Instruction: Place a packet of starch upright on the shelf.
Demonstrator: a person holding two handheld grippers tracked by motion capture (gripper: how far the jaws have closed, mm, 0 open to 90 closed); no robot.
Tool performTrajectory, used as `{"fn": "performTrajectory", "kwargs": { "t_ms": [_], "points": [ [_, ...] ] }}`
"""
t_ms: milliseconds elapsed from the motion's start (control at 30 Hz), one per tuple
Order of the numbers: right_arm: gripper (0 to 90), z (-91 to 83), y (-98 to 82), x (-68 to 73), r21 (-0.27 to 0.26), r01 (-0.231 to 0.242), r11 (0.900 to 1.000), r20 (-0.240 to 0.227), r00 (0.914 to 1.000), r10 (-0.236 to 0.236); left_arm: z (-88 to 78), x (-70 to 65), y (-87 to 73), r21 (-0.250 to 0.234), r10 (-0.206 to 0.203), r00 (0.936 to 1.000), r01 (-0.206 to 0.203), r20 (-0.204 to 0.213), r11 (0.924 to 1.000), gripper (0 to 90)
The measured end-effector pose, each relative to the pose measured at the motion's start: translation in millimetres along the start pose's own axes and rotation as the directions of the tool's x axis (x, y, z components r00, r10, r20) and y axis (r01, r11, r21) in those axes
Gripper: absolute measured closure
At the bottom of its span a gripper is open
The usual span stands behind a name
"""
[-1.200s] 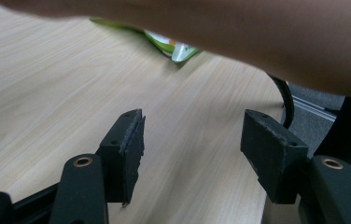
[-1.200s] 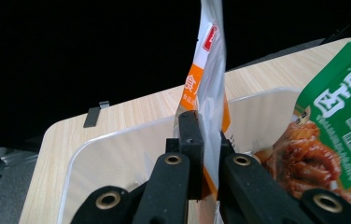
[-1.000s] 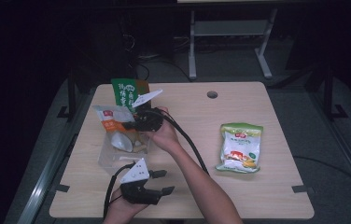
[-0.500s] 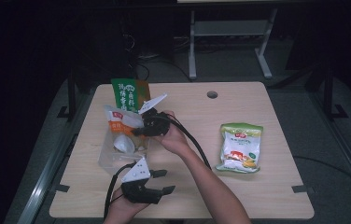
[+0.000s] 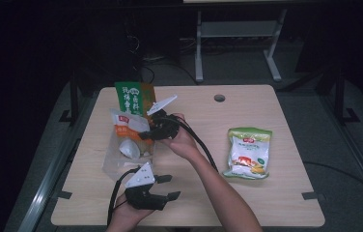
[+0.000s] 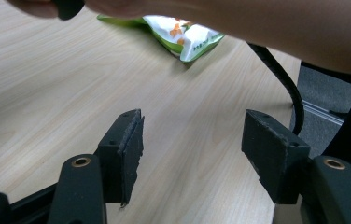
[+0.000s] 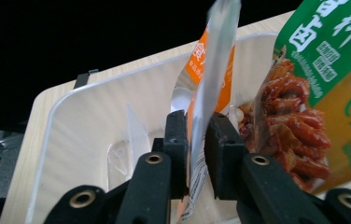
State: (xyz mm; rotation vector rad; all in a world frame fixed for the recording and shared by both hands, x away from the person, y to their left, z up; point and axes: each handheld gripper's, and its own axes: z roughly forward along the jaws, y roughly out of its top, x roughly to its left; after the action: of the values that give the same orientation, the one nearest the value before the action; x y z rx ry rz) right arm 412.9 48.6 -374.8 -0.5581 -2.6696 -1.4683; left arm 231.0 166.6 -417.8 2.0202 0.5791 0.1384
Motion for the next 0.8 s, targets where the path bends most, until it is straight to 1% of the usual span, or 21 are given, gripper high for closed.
{"fn": "performTrajectory", "kwargs": {
  "t_ms": [100, 167, 233, 300, 433, 467, 533, 633, 700, 733, 800],
  "points": [
    [73.3, -7.1, 0.1, 0.4, -0.007, -0.021, 1.000, -0.008, 0.9998, 0.020, 0.5, 0.9, -0.1, 0.003, -0.002, 1.0000, 0.002, 0.000, 1.0000, 38.0],
    [72.4, -10.8, -1.1, 1.1, -0.014, -0.022, 1.000, -0.004, 0.9998, 0.022, 0.6, 1.5, -0.5, -0.001, -0.013, 0.9999, 0.013, -0.003, 0.9999, 37.8],
    [71.3, -14.4, -2.6, 1.6, -0.002, -0.017, 1.000, -0.007, 0.9998, 0.017, -0.2, 2.6, -0.5, 0.005, -0.012, 0.9999, 0.012, -0.007, 0.9999, 37.7],
    [70.0, -18.4, -4.1, 1.1, 0.003, -0.011, 1.000, -0.004, 0.9999, 0.011, -0.1, 3.2, -0.6, 0.000, -0.019, 0.9998, 0.019, -0.010, 0.9998, 37.4],
    [64.7, -28.7, -6.2, 1.0, -0.007, -0.035, 0.999, -0.032, 0.9989, 0.035, 0.3, 4.2, -0.5, -0.001, -0.022, 0.9997, 0.022, -0.013, 0.9998, 37.1],
    [64.5, -31.2, -6.8, 1.5, -0.004, -0.033, 0.999, -0.032, 0.9989, 0.033, 0.2, 4.8, -0.4, 0.005, -0.013, 0.9998, 0.013, -0.013, 0.9999, 36.9],
    [64.3, -36.3, -8.3, 1.9, 0.002, -0.025, 1.000, -0.022, 0.9995, 0.025, 0.7, 5.3, -0.4, 0.007, -0.010, 0.9999, 0.010, -0.014, 0.9999, 36.8],
    [64.0, -44.0, -11.1, 1.6, -0.001, -0.038, 0.999, -0.024, 0.9990, 0.038, 1.7, 4.5, -0.6, 0.012, -0.018, 0.9997, 0.018, -0.016, 0.9998, 36.4],
    [63.5, -50.4, -13.9, 0.4, 0.000, -0.037, 0.999, -0.009, 0.9993, 0.037, 2.3, 4.5, -0.5, 0.014, -0.014, 0.9998, 0.014, -0.015, 0.9998, 36.3],
    [63.4, -53.6, -15.3, 0.3, -0.003, -0.043, 0.999, -0.009, 0.9990, 0.043, 2.6, 4.6, -0.5, 0.016, -0.010, 0.9998, 0.010, -0.016, 0.9998, 36.2],
    [62.8, -60.0, -18.9, -0.7, -0.001, -0.052, 0.999, -0.005, 0.9986, 0.052, 3.6, 4.3, -0.6, 0.015, -0.014, 0.9998, 0.014, -0.016, 0.9998, 35.9]
  ]
}}
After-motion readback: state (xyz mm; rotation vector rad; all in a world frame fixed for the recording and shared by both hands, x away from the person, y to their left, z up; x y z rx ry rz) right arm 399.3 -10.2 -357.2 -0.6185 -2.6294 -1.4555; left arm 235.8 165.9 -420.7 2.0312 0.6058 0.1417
